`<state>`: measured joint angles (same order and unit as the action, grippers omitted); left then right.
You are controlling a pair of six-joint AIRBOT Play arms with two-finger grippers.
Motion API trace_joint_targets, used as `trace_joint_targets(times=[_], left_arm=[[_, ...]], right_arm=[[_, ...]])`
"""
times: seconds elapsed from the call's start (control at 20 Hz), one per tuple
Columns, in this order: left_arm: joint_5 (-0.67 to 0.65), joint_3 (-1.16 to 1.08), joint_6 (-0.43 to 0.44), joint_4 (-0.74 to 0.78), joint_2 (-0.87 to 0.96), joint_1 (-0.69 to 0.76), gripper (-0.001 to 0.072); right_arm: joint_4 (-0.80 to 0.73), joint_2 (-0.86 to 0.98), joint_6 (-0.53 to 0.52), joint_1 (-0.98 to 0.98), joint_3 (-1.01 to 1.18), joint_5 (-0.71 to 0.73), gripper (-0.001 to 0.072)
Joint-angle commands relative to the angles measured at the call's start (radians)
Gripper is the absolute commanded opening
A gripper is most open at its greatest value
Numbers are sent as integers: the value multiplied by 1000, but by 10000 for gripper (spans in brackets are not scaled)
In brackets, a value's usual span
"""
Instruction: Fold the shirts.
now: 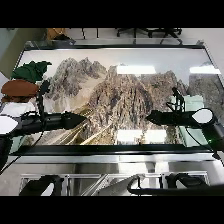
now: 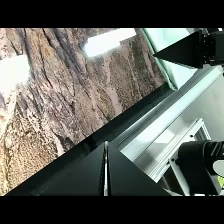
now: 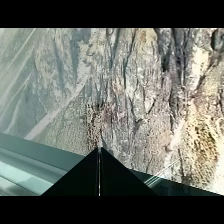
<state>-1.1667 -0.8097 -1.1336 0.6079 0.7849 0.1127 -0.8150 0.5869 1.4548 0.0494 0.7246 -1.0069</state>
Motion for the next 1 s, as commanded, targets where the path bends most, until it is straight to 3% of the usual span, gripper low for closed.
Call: trace_joint_targets(times=[0.0,0.5,0.7,0.75,0.8,0.85,0.95], left_arm=[[0,0,0,2,-1,1,16],[18,-8,-13,29,-1,-15,15],[8,-182,-163,394,0,-127,19],[9,-240,-162,488,0,-158,145],[24,-281,-163,560,3,-179,492],[47,-328,-162,630,19,-205,678],[70,-413,-161,723,80,-254,677]], right_arm=[[0,-1,0,1,0,0,20],[0,-1,0,1,0,0,20],[0,-1,0,1,0,0,20],[0,-1,0,1,0,0,20],[0,-1,0,1,0,0,19],[0,-1,0,1,0,0,20],[0,-1,0,1,0,0,19]])
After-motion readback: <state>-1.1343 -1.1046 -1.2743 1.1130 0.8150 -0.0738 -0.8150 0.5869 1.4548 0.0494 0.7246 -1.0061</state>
